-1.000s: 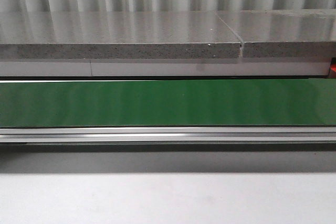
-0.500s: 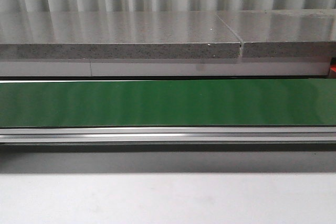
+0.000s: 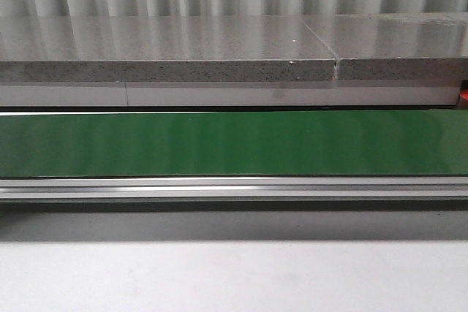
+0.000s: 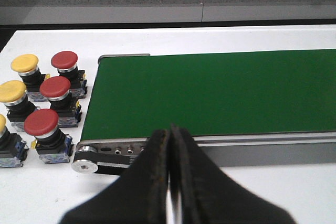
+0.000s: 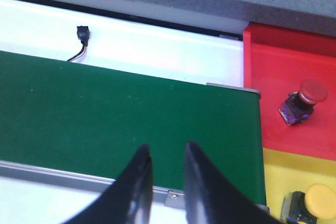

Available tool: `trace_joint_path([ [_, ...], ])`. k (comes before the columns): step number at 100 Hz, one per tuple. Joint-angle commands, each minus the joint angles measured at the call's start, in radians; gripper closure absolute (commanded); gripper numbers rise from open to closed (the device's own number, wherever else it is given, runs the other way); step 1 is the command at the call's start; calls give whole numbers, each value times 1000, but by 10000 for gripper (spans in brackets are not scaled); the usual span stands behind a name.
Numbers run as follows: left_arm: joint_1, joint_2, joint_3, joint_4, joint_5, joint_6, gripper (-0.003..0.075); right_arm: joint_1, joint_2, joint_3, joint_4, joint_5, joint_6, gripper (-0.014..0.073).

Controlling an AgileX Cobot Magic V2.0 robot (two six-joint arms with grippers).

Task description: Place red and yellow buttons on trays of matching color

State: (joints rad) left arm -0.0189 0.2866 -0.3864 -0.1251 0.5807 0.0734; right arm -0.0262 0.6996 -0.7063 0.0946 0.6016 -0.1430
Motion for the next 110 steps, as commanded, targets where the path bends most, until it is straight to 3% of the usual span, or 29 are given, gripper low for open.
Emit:
trace_joint_path([
  [1,-8,9,-29,-15,-77,-1,740,3,-23,-16,-5,-99,-12,610],
  [5,-8,9,-29,-15,-77,-1,740,3,-27,-16,-5,-102,-12,669],
  [57,-8,9,-29,-15,-77,-1,724,3,-27,-16,-5,-101,-12,662],
  [65,-8,9,-29,-15,-77,-1,658,3,-27,-16,-5,-101,-12,662],
  [72,-8,9,-29,-15,-77,-1,550,3,-27,-16,-5,-101,-12,662],
  [84,-8,9,-29,-15,-77,-1,282,3,-27,-16,-5,-101,-12,662],
  [91,-8,9,-29,-15,-77,-1,169,3,-27,-16,-5,-101,-12,662],
  [96,-8,9,-29,-17,-77,-3,135,3,-27,-16,-5,-101,-12,662],
  [110,-8,9,-29,-17,-84,-6,134,3,-27,-16,-5,-101,-12,662],
])
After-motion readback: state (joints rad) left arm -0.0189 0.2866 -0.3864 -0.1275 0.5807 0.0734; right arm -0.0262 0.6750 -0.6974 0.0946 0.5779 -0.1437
